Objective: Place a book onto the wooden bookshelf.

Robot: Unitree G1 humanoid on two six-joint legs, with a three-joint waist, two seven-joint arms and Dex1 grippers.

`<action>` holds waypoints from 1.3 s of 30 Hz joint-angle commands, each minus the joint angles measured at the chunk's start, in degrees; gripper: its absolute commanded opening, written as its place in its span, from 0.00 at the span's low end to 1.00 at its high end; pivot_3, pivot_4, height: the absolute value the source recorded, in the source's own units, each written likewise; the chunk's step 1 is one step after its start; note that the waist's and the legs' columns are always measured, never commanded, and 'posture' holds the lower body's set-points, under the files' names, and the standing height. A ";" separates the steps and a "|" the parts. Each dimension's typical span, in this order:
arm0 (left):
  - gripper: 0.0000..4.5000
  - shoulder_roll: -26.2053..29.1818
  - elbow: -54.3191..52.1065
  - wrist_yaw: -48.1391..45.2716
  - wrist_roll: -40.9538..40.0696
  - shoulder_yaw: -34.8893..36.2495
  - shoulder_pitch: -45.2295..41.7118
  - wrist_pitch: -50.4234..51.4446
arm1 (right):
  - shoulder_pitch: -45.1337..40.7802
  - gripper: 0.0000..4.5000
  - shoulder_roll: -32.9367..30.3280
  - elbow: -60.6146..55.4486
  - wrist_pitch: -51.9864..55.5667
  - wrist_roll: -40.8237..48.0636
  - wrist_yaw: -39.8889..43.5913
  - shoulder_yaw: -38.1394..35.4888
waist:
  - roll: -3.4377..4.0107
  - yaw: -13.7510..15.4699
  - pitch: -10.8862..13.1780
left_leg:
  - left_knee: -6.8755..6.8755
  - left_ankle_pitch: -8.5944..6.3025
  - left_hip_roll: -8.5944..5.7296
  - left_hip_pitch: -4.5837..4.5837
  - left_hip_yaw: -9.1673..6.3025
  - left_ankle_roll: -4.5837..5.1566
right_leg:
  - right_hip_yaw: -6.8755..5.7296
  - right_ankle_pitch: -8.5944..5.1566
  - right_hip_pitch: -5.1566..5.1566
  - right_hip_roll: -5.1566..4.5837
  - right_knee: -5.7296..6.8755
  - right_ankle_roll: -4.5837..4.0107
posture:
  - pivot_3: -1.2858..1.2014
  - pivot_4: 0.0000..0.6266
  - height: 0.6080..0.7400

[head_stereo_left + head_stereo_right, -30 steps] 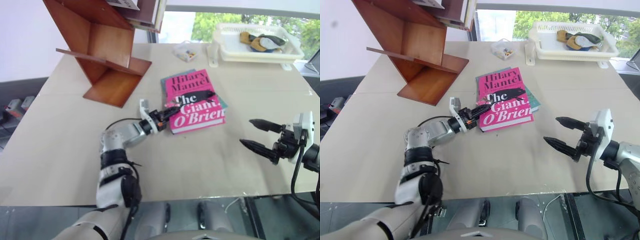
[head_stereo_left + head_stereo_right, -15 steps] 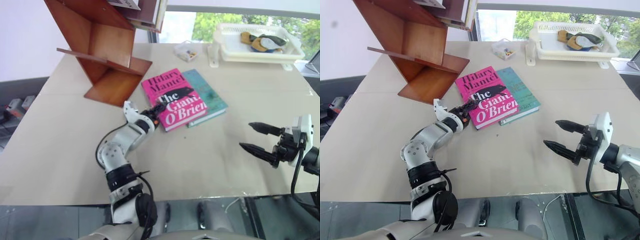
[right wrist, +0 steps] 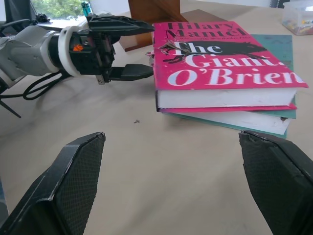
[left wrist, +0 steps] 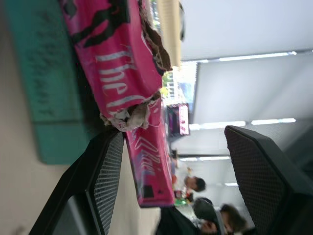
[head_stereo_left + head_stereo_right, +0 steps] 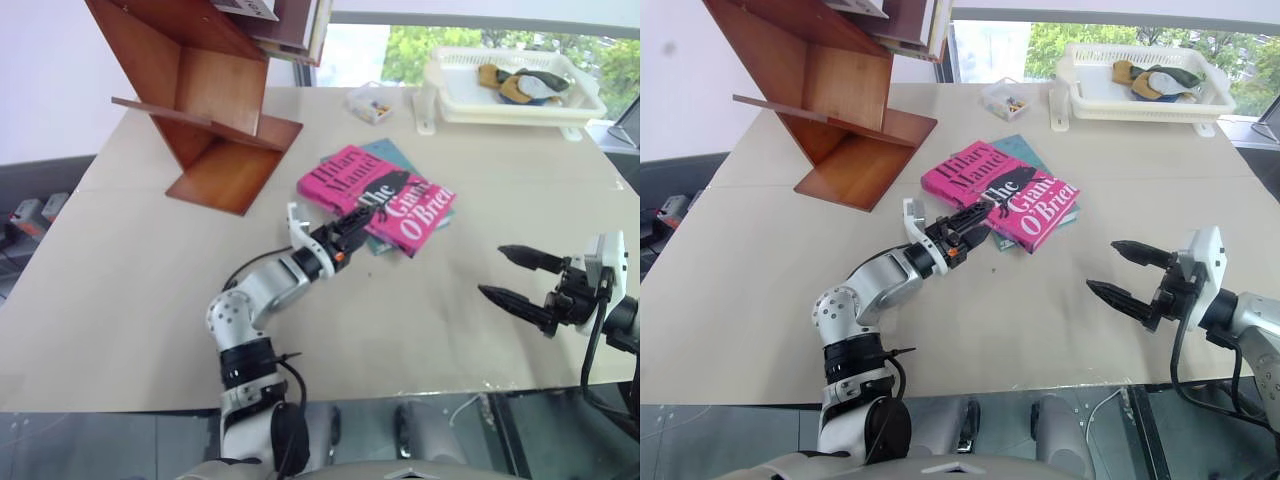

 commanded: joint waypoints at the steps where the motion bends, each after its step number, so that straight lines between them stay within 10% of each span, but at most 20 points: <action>1: 0.76 2.44 0.94 -0.09 -5.13 -1.78 1.47 0.96 | 0.17 1.00 0.01 -1.69 -1.07 0.58 -0.04 -1.73 | 0.00 -0.01 0.00 | 0.00 0.00 0.00 0.00 0.00 0.00 | 0.00 0.00 0.00 0.00 0.00 0.00 | 0.52 0.24 1.00; 22: 0.76 14.36 19.99 -14.13 0.79 -1.24 -2.85 -6.71 | 0.30 1.00 -1.26 -2.78 0.51 3.44 0.39 -3.91 | 0.08 -0.08 -0.05 | 0.00 0.00 0.01 0.13 -0.02 0.00 | -0.03 -0.01 0.11 0.03 0.00 -0.01 | 0.52 0.24 1.00; 39: 0.76 10.36 38.04 -27.03 14.53 0.11 -12.43 -13.01 | 2.89 1.00 -3.29 -4.91 2.48 4.74 0.01 -7.46 | 0.19 0.26 -0.12 | -0.01 -0.14 -0.01 0.65 -0.04 0.28 | -0.11 -0.02 0.71 -0.05 -0.05 0.00 | 0.52 0.24 1.00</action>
